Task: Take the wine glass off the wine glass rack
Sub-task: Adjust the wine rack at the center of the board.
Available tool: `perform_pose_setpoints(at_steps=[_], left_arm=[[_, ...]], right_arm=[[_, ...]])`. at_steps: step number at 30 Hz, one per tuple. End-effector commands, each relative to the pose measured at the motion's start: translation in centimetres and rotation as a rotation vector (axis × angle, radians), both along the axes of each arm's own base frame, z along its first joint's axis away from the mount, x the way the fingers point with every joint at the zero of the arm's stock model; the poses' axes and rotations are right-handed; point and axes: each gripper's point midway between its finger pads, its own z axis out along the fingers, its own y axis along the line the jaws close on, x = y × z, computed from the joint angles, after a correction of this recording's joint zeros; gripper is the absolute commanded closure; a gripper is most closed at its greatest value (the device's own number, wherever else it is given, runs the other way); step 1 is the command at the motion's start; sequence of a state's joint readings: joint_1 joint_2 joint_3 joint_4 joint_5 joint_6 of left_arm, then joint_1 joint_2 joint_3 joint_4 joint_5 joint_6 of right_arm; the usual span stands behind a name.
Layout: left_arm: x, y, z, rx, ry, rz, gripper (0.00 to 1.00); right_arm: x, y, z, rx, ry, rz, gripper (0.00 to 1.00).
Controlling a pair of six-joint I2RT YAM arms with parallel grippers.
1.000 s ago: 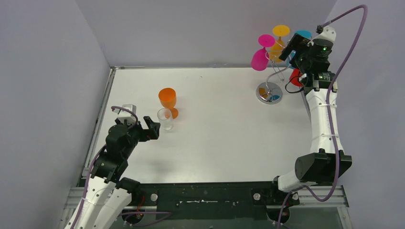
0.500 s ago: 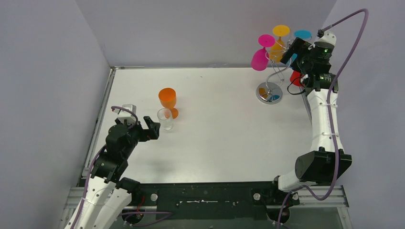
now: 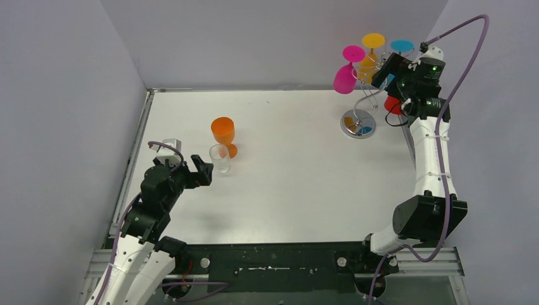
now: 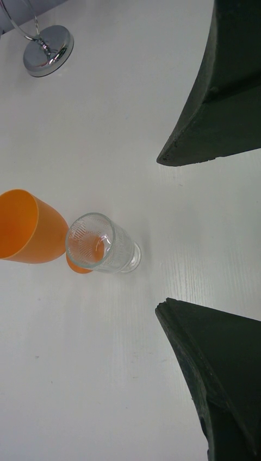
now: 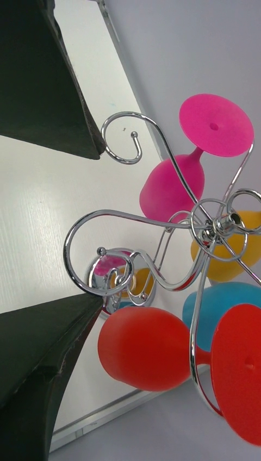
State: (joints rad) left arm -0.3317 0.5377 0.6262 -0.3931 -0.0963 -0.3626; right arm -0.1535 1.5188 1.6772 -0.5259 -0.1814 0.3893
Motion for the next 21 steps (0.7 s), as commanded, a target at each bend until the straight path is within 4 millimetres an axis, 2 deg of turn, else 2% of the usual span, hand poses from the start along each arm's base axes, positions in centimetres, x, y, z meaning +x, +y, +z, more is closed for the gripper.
perform_pose_setpoints(at_steps=[1, 3, 6, 10, 16, 21], left_arm=[[0.4, -0.2, 1.8, -0.025, -0.058, -0.008, 0.09], [0.4, -0.3, 1.8, -0.027, -0.058, -0.009, 0.1], [0.4, -0.3, 1.8, -0.027, -0.059, -0.01, 0.1], [0.4, -0.4, 1.7, -0.027, -0.056, -0.013, 0.09], [0.4, -0.3, 1.7, -0.027, -0.056, -0.01, 0.1], [0.4, -0.3, 1.7, -0.026, -0.053, -0.013, 0.1]], right_arm=[[0.7, 2.1, 0.9, 0.048, -0.029, 0.097, 0.0], [0.6, 2.4, 1.2, 0.048, -0.036, 0.102, 0.0], [0.6, 3.8, 1.6, 0.024, -0.041, 0.141, 0.0], [0.9, 5.6, 1.2, -0.043, 0.0, 0.164, 0.0], [0.8, 6.1, 1.1, -0.064, 0.009, 0.153, 0.0], [0.5, 8.9, 1.5, -0.07, 0.002, 0.208, 0.0]])
